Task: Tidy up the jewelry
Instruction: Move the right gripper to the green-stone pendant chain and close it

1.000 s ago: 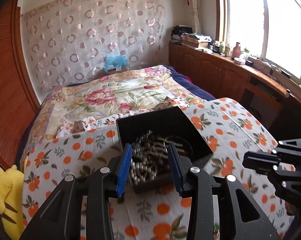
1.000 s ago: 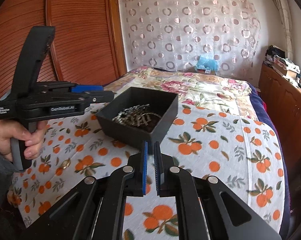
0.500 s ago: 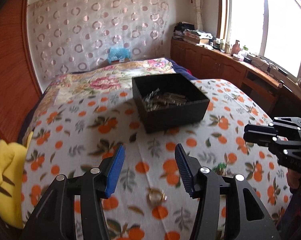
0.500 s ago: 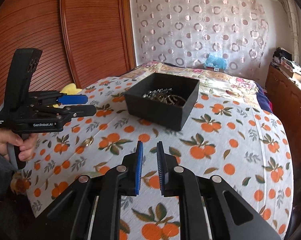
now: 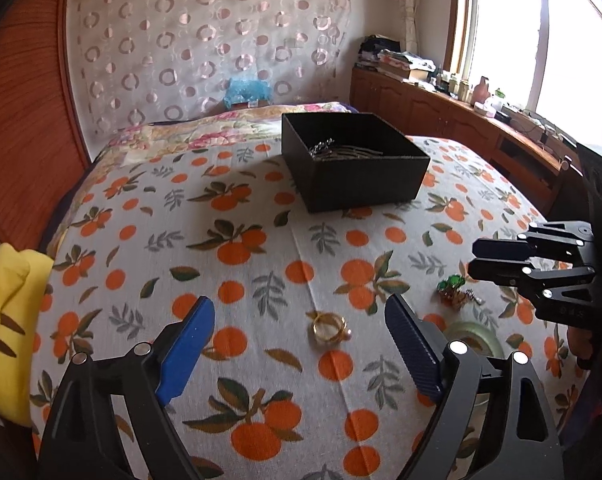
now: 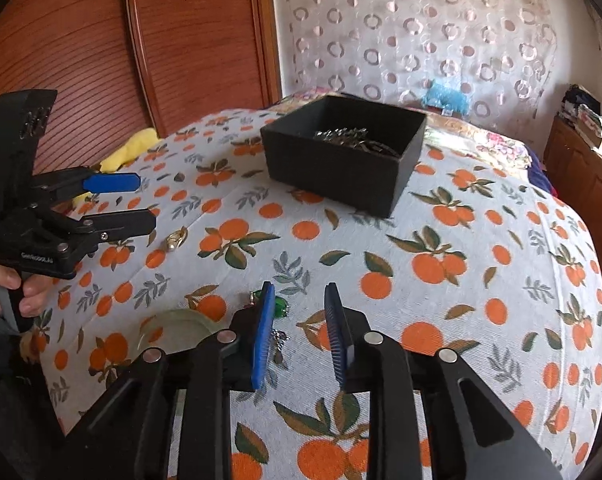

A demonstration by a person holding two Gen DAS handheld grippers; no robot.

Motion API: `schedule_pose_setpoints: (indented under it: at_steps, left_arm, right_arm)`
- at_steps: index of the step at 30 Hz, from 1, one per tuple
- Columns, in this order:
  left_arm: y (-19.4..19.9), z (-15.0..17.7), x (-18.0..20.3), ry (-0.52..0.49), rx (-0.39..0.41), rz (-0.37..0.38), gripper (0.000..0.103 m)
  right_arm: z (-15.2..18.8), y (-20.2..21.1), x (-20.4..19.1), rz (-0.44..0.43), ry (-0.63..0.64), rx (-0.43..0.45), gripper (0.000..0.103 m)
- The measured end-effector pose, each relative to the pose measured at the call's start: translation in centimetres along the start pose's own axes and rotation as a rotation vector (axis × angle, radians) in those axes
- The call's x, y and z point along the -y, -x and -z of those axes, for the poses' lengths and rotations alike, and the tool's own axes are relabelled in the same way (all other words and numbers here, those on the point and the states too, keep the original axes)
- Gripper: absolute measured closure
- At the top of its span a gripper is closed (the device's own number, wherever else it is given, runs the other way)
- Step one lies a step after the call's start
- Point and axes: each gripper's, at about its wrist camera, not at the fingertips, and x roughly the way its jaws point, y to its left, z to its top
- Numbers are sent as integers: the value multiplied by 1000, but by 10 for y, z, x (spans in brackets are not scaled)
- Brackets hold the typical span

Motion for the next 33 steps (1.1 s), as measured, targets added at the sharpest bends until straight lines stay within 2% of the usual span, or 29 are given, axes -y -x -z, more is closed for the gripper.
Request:
schedule_pose_setpoints:
  at_steps: [6, 12, 13, 16, 33]
  left_arm:
    - [-3, 7, -3, -5, -23, -13, 19]
    - [-3, 10, -1, -4, -28, -2, 19]
    - [-3, 10, -1, -5, -30, -2, 19]
    - [-5, 10, 0, -8, -36, 0, 19]
    - [-11, 12, 14, -53, -62, 18, 19]
  right_arm:
    - [-4, -15, -1, -33, 4, -56, 75]
    - [-2, -20, -12, -18, 51, -82, 75]
    - [-1, -20, -13, -17, 60, -80, 81]
    - [-2, -17, -13, -24, 59, -65, 85]
    - [-16, 32, 8, 38, 20, 87, 86]
